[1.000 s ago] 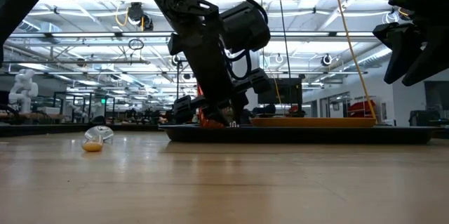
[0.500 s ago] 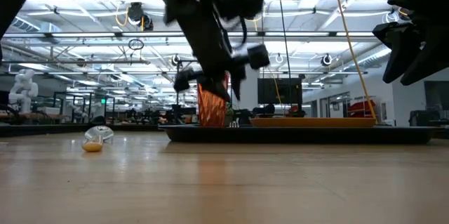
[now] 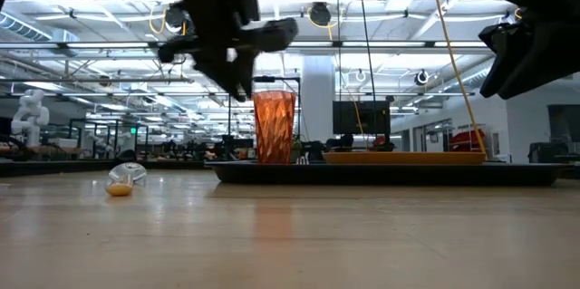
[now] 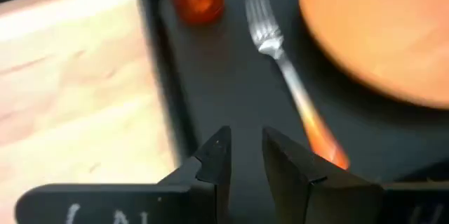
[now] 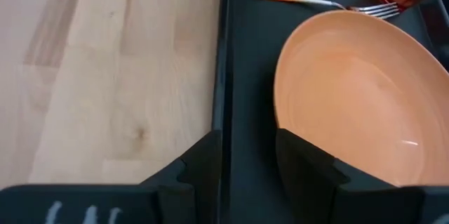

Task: Pick and place plate/cup/fork/spoon on tray
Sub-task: Put the yellow spoon on the black serving tray to the left of the orange fork

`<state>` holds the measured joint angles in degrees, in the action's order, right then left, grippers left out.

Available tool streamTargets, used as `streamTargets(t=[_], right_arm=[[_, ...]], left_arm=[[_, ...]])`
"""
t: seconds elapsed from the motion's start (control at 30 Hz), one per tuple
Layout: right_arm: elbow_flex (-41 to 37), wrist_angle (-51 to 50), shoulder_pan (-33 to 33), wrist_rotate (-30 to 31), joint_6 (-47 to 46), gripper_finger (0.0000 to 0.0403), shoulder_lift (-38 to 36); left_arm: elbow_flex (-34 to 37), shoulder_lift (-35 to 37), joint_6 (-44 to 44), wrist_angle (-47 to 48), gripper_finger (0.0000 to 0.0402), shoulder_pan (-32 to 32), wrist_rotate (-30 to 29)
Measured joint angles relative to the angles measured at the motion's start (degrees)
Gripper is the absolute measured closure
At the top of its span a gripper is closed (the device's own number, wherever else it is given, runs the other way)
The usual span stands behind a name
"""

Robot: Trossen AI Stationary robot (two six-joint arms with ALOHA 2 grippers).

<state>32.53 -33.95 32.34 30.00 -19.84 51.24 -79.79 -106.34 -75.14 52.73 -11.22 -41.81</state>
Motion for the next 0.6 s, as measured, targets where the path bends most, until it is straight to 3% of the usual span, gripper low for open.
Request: streamTargets(t=[0.2,0.4,0.6], right_arm=[[0.0,5.4,-1.0,0.0,0.8,0.0273,0.0],[0.0,10.0,-3.5,0.0,1.0,0.0273,0.0],[0.0,10.2,-3.7,-0.2,-4.9,0.0273,0.0]], left_arm=[[1.0,0.0,-10.5,10.2,0.0316,-6.0,0.1],[4.9,0.0,-24.0,13.6,0.0315,-8.9,6.5],[9.8,0.0,-35.0,13.3,0.0315,-12.4,12.2]])
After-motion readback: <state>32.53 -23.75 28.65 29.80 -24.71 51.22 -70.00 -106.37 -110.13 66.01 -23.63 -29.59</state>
